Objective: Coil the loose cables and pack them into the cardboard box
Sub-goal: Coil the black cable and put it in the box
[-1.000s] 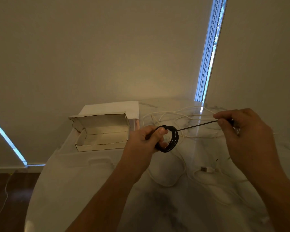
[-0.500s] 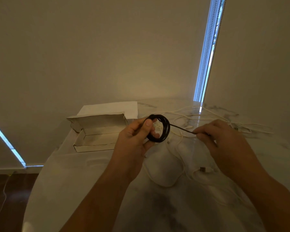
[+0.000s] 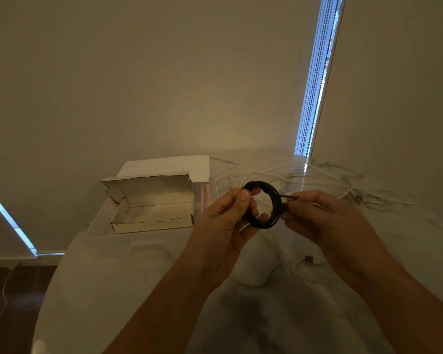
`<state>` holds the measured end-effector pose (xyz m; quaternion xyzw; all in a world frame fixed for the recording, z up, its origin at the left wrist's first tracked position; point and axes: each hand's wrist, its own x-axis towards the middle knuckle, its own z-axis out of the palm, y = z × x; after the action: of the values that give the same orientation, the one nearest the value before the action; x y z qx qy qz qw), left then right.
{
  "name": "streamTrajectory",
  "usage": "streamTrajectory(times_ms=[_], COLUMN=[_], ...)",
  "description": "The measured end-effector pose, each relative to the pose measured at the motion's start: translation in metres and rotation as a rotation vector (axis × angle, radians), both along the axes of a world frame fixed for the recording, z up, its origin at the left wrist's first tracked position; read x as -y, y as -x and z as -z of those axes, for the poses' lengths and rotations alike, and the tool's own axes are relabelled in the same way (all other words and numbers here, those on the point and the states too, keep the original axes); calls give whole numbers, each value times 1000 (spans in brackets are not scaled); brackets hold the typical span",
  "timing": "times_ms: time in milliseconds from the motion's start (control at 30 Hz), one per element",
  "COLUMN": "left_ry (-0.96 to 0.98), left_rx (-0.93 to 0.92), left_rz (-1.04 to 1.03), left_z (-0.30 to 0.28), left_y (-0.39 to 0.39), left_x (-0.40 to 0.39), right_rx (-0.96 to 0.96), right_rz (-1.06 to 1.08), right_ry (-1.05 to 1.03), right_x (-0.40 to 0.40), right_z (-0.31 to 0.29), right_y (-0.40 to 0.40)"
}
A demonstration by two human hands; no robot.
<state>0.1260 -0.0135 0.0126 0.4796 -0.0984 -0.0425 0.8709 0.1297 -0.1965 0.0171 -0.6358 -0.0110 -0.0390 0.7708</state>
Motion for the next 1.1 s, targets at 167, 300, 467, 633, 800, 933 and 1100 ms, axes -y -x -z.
streamTrajectory(times_ms=[167, 300, 467, 633, 800, 933, 1100], left_ry=[-96, -122, -142, -114, -128, -180, -198], left_rx=[-4, -10, -4, -2, -11, -31, -60], left_rz=[-11, -52, -77, -154, -181, -181, -178], left_z=[3, 6, 8, 8, 8, 12, 14], left_y=[0, -2, -3, -5, -5, -5, -6], left_x=[-1, -1, -2, -4, -4, -1, 0], right_rx=[-85, -148, -101, -1, 129, 194, 237], right_rz=[-103, -184, -196, -190, -138, -73, -64], right_ry=[-121, -80, 97, 280, 472, 612, 712], right_x=[-9, -14, -16, -20, -24, -22, -22], right_z=[-2, 3, 1, -2, -2, 1, 1], right_y=[6, 9, 11, 14, 16, 14, 12])
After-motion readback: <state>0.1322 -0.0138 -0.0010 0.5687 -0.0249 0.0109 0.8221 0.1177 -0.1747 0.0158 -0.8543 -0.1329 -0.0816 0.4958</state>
